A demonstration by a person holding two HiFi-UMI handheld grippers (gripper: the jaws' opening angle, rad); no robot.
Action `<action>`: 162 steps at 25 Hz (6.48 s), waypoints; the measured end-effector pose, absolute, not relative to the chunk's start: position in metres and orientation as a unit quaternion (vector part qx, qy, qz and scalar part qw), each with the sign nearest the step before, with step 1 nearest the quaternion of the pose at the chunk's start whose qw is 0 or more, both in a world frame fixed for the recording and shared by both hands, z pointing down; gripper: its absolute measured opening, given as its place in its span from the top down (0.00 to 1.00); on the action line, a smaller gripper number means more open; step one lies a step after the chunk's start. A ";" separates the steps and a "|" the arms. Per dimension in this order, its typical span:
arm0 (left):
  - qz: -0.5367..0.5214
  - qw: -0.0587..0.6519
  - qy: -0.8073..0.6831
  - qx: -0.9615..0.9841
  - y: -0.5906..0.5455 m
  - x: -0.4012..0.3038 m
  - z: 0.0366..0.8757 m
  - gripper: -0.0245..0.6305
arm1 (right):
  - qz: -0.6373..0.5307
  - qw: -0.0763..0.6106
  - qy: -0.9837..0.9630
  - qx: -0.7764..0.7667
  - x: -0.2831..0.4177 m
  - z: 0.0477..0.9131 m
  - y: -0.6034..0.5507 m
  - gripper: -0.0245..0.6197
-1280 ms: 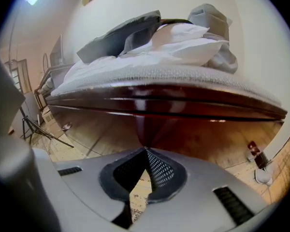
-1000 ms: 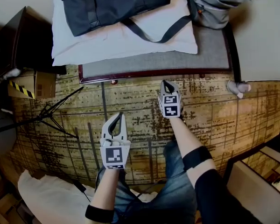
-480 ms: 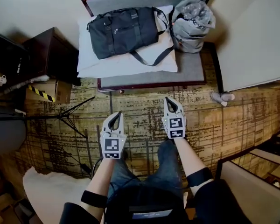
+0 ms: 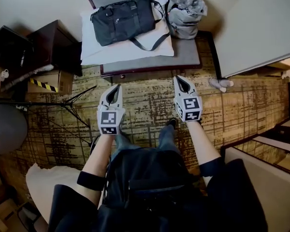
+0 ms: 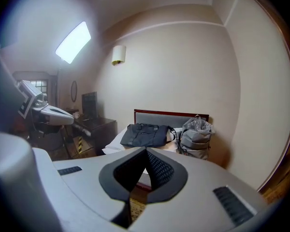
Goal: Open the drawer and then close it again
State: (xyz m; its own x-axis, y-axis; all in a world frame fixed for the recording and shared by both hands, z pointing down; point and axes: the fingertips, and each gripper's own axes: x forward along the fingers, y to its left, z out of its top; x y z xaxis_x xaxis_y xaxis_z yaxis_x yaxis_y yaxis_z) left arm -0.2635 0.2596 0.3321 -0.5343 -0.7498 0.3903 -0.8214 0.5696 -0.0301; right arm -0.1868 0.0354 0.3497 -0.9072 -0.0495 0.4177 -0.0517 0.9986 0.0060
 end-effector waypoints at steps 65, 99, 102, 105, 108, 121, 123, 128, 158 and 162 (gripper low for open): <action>0.117 0.199 -0.836 0.498 0.195 -0.203 0.332 0.96 | 0.084 0.259 -0.960 0.060 -0.080 0.392 -0.001 0.95; 0.144 0.191 -0.805 0.543 0.172 -0.195 0.370 0.96 | 0.139 0.297 -0.937 0.124 -0.087 0.492 -0.033 0.91; 0.143 0.199 -0.821 0.515 0.166 -0.196 0.386 0.96 | 0.162 0.305 -0.930 0.122 -0.085 0.521 -0.051 0.88; 0.142 0.210 -0.839 0.481 0.152 -0.198 0.415 0.96 | 0.180 0.309 -0.927 0.111 -0.090 0.549 -0.075 0.86; 0.135 0.225 -0.844 0.467 0.128 -0.185 0.443 0.96 | 0.215 0.306 -0.921 0.104 -0.089 0.580 -0.095 0.82; 0.134 0.222 -0.834 0.488 0.022 -0.176 0.598 0.96 | 0.398 0.228 -0.868 0.188 -0.115 0.774 -0.205 0.68; 0.137 0.215 -0.829 0.498 0.005 -0.182 0.621 0.96 | 0.425 0.210 -0.858 0.198 -0.123 0.802 -0.216 0.68; 0.109 0.218 -0.825 0.509 -0.046 -0.182 0.662 0.96 | 0.495 0.164 -0.829 0.199 -0.139 0.860 -0.233 0.68; 0.110 0.238 -0.794 0.548 -0.143 -0.195 0.812 0.96 | 0.631 0.066 -0.753 0.173 -0.207 0.976 -0.267 0.76; 0.105 0.249 -0.793 0.546 -0.140 -0.193 0.815 0.96 | 0.630 0.048 -0.756 0.169 -0.208 0.976 -0.268 0.78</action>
State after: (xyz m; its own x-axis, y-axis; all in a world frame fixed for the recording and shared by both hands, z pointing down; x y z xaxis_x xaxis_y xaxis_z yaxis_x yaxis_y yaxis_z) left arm -0.1933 -0.1404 0.8150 -0.2794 -0.8139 0.5095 -0.9183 0.3815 0.1059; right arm -0.2078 -0.2683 0.9764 -0.9384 -0.1955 0.2849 -0.3154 0.1485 -0.9373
